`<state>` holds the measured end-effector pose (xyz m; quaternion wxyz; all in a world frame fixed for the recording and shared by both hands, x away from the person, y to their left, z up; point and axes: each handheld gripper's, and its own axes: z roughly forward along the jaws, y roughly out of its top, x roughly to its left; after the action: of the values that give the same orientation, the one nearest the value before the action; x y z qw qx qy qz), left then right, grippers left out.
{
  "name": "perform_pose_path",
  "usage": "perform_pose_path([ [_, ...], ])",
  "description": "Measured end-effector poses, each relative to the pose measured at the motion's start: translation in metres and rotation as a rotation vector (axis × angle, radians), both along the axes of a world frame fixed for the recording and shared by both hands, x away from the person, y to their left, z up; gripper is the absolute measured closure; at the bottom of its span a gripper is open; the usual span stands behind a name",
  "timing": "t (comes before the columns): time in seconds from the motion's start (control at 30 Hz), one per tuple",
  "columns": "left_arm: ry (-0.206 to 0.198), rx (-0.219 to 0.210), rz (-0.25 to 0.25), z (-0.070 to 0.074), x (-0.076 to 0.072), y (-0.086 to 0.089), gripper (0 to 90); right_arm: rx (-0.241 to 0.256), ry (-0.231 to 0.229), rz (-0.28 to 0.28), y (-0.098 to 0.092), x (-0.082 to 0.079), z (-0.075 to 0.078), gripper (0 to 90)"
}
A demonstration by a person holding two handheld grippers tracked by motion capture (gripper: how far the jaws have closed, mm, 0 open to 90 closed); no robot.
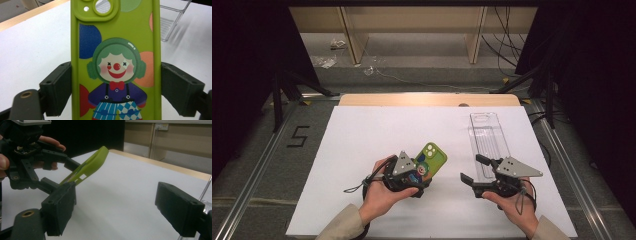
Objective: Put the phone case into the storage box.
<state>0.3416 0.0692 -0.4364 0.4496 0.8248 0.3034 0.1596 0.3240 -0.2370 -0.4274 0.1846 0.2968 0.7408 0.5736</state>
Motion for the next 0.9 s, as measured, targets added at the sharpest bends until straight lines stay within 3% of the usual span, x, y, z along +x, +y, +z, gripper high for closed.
perform_pose_path([
  [0.9,-0.013,0.010,-0.057,-0.001,-0.010,-0.015,16.4,0.010,0.018,0.011,0.016,0.010,0.004,19.5],
])
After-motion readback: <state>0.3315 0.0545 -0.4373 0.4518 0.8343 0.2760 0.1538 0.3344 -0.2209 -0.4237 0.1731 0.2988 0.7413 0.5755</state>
